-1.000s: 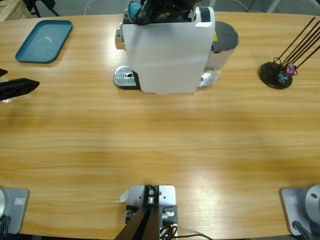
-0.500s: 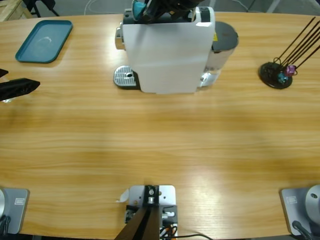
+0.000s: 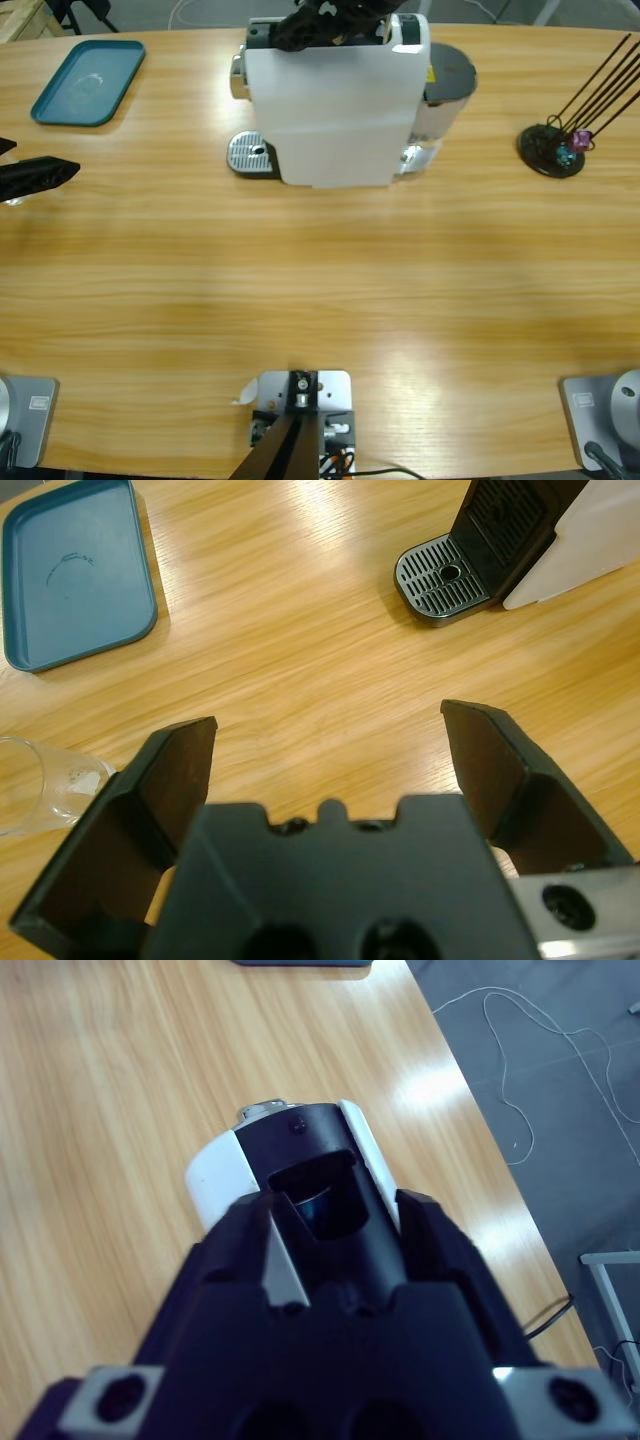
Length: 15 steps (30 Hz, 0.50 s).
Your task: Pour coffee
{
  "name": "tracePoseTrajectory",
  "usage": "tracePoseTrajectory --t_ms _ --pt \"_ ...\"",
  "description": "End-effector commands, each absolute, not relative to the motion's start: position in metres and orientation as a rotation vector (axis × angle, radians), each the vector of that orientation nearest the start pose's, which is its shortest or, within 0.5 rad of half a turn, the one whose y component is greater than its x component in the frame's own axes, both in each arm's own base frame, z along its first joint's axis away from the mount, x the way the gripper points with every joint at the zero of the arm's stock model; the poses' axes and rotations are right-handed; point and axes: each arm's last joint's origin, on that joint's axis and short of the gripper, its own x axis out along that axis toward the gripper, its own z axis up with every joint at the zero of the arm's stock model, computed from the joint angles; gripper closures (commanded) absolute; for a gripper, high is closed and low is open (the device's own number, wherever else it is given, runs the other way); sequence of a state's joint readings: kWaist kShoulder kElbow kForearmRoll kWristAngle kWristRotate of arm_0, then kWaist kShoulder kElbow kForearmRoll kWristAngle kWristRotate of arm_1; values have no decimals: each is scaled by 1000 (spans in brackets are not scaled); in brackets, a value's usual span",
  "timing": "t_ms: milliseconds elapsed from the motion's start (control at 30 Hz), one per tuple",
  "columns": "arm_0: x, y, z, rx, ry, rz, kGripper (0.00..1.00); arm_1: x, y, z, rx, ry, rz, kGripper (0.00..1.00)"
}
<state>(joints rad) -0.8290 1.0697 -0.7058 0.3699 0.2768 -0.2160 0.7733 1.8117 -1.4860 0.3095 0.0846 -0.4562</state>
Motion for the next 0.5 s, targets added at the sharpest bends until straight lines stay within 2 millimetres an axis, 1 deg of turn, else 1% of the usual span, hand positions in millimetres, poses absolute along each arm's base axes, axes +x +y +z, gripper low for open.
tracePoseTrajectory --t_ms 33,67,133,200,233,300,367,400,433,500 --pt "104 -94 299 186 692 -449 27 249 291 383 -495 423 1027 1000" --pt "104 -94 300 185 689 -450 27 237 291 389 -469 434 1011 1000" --pt "104 -94 301 180 684 -452 27 218 285 393 -424 463 962 1000" --pt "103 -94 301 179 685 -457 27 200 276 388 -375 507 848 1000" --pt "103 -94 302 178 684 -458 27 193 269 385 -339 534 823 1000" --pt "101 -92 302 171 681 -463 27 179 251 380 -256 579 743 1000" --pt "99 -90 303 165 679 -464 27 170 232 373 -135 620 619 1000" --pt "99 -90 303 164 679 -464 27 169 226 370 -83 625 549 1000" --pt "98 -89 303 165 679 -464 27 171 223 367 -24 617 463 1000" --pt "100 -92 303 180 691 -465 27 179 225 364 82 565 348 1000"
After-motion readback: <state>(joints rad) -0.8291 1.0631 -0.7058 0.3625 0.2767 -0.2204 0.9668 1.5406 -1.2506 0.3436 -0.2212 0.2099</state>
